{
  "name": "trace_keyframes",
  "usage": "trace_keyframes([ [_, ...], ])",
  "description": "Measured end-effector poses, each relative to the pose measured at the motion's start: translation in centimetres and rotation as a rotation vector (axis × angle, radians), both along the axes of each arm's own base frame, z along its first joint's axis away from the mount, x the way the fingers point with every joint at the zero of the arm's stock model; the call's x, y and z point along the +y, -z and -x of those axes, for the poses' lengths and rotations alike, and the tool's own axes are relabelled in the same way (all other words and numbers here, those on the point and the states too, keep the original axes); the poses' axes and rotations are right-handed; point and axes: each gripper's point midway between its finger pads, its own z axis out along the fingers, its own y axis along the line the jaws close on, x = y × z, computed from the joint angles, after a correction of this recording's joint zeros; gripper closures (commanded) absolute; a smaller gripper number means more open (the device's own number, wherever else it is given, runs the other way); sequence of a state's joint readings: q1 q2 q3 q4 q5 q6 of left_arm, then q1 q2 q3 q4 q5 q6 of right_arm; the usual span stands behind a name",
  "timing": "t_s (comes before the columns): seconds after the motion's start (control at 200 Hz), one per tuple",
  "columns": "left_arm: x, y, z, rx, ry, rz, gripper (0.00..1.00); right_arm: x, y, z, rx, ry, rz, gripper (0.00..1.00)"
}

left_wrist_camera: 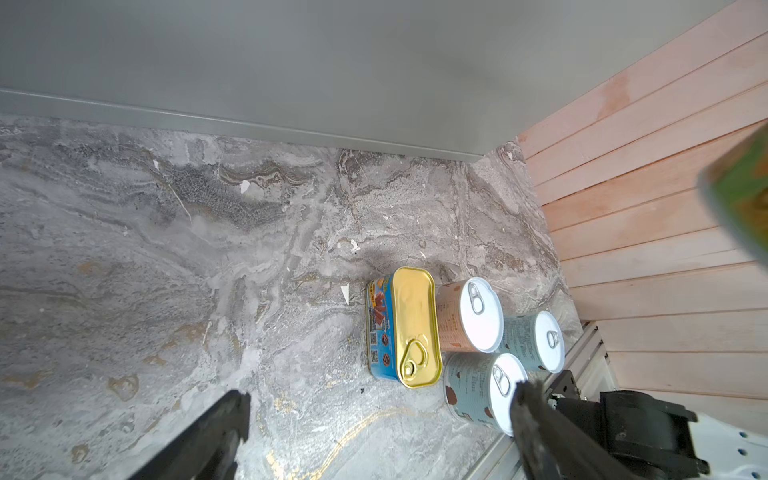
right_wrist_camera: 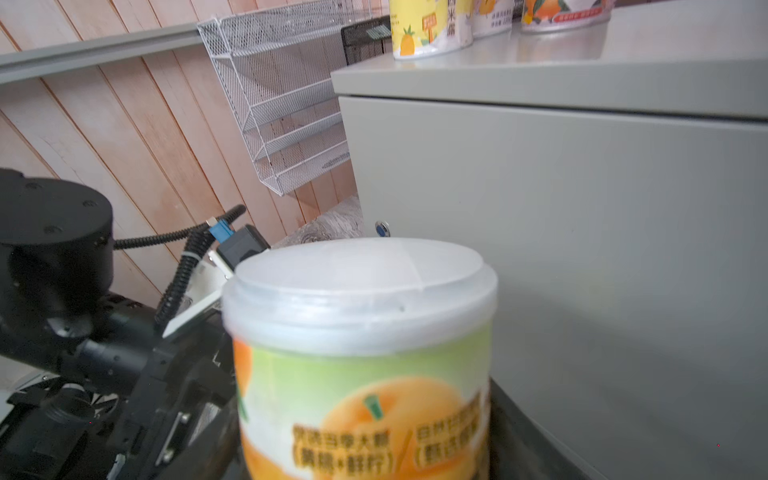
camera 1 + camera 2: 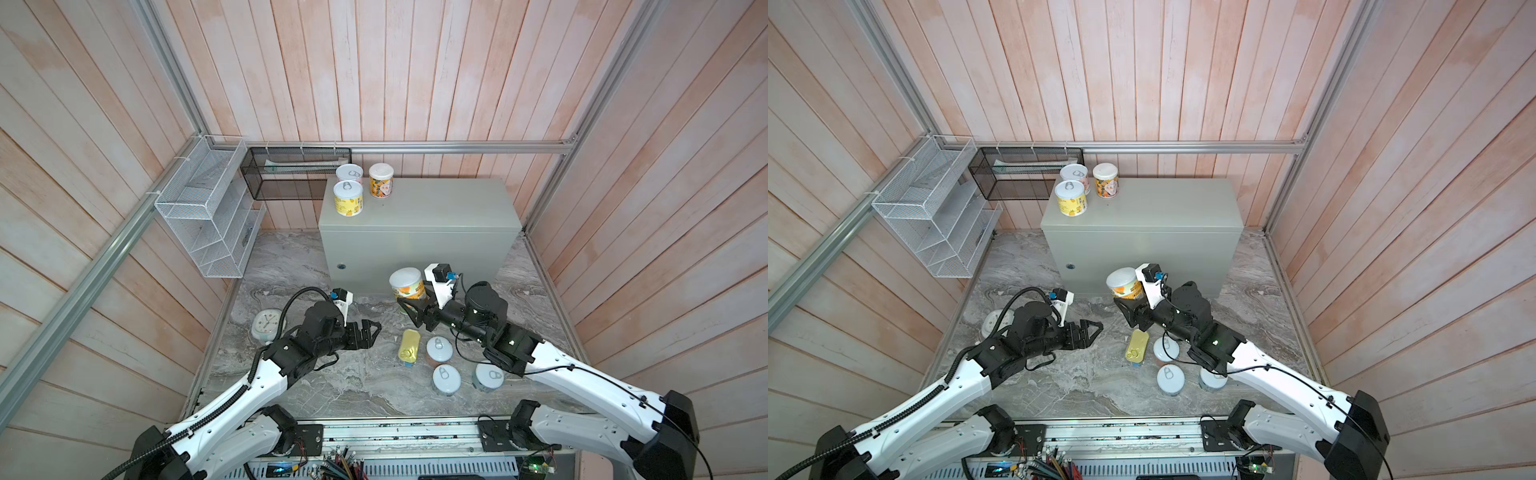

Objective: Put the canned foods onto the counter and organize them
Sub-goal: 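Raise the green-labelled can toward the cabinet with the right gripper while the left releases, then lower the green-labelled can onto the cabinet top beside the yellow cans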

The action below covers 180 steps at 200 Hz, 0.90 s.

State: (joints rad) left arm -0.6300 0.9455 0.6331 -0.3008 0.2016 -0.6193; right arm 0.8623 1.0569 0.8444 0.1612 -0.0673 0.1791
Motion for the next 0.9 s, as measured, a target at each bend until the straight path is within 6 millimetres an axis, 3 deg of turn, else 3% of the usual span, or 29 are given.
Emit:
trace_keyframes([
  [0.2,0.2,0.5,0.3,0.008,-0.01,0.009,0.0,0.7,-6.2,-1.1,-0.076,0.02,-0.076,0.36],
  [0.315,0.4,1.0,0.6,0.015,-0.021,0.026,0.0,1.5,-8.7,-2.5,-0.117,0.038,-0.089,0.35],
  [0.535,0.8,1.3,1.2,0.024,-0.036,0.045,0.0,3.0,-9.5,-6.3,-0.141,0.057,-0.056,0.35],
  [0.77,0.9,1.6,1.5,0.038,-0.043,0.056,0.0,2.8,-9.4,-11.7,-0.14,0.108,-0.035,0.34],
  [0.9,1.1,1.9,1.9,0.045,-0.046,0.06,0.0,2.6,-10.0,-13.7,-0.15,0.121,-0.047,0.34],
])
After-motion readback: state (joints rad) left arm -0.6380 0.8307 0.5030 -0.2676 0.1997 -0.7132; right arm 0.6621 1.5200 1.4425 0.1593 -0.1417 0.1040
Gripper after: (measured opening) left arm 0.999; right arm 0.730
